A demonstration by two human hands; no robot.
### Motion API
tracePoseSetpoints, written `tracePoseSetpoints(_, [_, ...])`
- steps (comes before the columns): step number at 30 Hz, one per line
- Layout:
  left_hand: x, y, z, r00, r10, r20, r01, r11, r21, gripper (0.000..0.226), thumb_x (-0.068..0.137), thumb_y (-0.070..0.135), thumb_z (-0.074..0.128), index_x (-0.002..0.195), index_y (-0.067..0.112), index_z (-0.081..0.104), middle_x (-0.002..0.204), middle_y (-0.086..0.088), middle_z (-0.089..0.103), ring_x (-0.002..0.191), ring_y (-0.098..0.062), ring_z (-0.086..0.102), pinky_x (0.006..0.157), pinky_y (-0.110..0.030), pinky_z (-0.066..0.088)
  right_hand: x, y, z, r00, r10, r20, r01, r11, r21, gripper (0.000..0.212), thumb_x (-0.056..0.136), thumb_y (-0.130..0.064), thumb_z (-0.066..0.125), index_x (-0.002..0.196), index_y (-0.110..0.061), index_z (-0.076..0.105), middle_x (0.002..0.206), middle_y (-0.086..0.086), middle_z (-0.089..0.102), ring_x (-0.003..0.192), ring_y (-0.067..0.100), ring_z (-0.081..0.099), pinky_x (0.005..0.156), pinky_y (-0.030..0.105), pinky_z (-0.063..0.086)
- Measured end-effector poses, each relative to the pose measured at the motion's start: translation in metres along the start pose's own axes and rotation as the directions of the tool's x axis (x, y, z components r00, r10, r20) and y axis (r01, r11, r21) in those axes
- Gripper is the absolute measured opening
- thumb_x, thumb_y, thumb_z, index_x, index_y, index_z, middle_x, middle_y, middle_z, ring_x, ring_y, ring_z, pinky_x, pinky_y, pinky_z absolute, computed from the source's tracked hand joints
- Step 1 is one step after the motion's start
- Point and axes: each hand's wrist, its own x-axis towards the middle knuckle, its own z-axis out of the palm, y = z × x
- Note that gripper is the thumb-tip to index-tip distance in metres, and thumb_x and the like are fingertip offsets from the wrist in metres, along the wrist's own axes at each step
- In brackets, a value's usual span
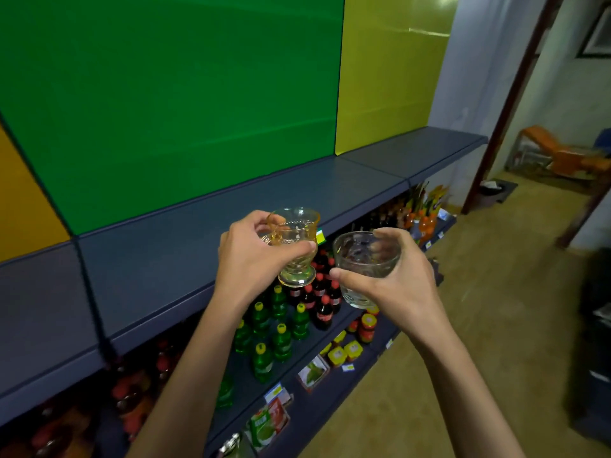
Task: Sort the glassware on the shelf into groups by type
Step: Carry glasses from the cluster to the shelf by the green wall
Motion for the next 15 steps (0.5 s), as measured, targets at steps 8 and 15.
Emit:
tracePoseSetpoints(8, [0.099, -0.023, 0.078, 0.985, -0.085, -0.151, 0.084, 0.996, -0.008, 0.059, 0.041, 0.059, 0.085, 0.089, 0.031, 0.067, 0.097, 0.014, 0.072, 0.098, -0.008, 0.066, 0.090, -0.041, 0.055, 0.144, 0.062, 0.019, 0.992, -0.061, 0.111, 0.064, 0.998, -0.027, 0.088, 0.053, -0.049, 0.093, 0.126, -0.025, 0.052, 0.112, -0.008, 0.059, 0.105, 0.009, 0.058, 0.092, 0.036, 0.051])
tracePoseSetpoints(15, [0.188, -0.035, 0.121, 0.946, -0.158, -0.285, 0.166, 0.986, 0.004, 0.057, 0.044, 0.055, 0.084, 0.092, 0.030, 0.066, 0.099, 0.015, 0.070, 0.100, -0.008, 0.063, 0.090, -0.035, 0.053, 0.268, 0.086, 0.061, 0.963, -0.118, 0.243, 0.117, 0.993, 0.019, 0.085, 0.053, -0.045, 0.095, 0.124, -0.026, 0.052, 0.110, -0.007, 0.059, 0.103, 0.008, 0.058, 0.086, 0.028, 0.049])
